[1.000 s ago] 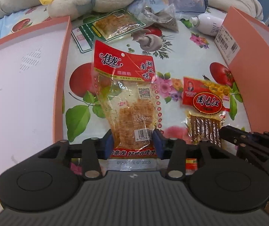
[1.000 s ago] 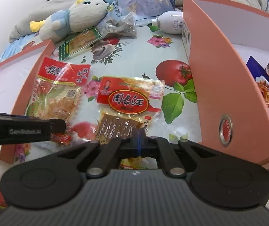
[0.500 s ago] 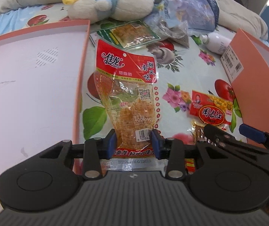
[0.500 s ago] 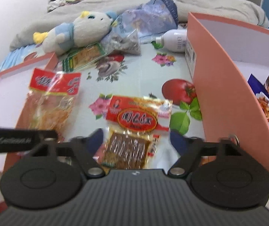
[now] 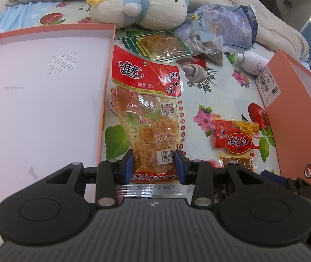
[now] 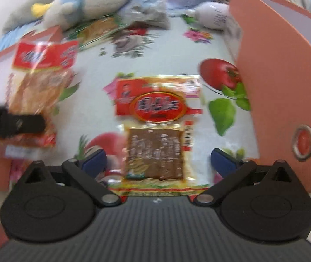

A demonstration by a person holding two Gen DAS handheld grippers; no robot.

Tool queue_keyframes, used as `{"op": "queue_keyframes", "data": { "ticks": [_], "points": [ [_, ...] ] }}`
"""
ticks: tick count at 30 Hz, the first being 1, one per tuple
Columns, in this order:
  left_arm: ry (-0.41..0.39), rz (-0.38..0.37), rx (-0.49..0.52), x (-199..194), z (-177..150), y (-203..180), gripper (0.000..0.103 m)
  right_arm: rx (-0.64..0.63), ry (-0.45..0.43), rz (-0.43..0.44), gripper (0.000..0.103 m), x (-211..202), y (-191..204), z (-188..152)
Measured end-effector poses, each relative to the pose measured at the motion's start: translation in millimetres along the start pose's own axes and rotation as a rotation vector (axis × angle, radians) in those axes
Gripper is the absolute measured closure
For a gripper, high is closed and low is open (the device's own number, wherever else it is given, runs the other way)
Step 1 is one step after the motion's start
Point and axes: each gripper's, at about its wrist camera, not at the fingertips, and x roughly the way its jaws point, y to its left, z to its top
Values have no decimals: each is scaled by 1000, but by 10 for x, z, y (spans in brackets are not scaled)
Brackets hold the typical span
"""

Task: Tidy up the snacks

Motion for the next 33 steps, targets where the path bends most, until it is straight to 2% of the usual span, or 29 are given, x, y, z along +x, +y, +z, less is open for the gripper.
{"op": "queue_keyframes", "data": {
  "ticks": [2, 3, 4, 7, 8, 24, 33],
  "points": [
    [0, -3, -7, 2, -6, 18, 59, -27, -2, 25, 17, -37, 40, 10],
    [0, -3, -10, 1, -14, 23, 59, -40, -2, 32, 20, -58, 66, 17],
    [1, -6, -14, 0, -20, 31, 59, -53, -3, 38, 29, -76, 96, 17],
    [0, -11, -15, -5, -32, 40, 59, -83, -15, 39, 35, -117, 155, 2],
    [0, -12, -15, -12, -39, 41, 59, -89, -18, 51, 46, -136, 161, 5],
    [-28, -22, 6, -213, -40, -50, 59, -72, -39, 103, 48, -338, 99, -16],
    [-60, -38, 25, -522, 109, -211, 59, -37, -92, 132, 48, -692, -49, 198]
  ]
}}
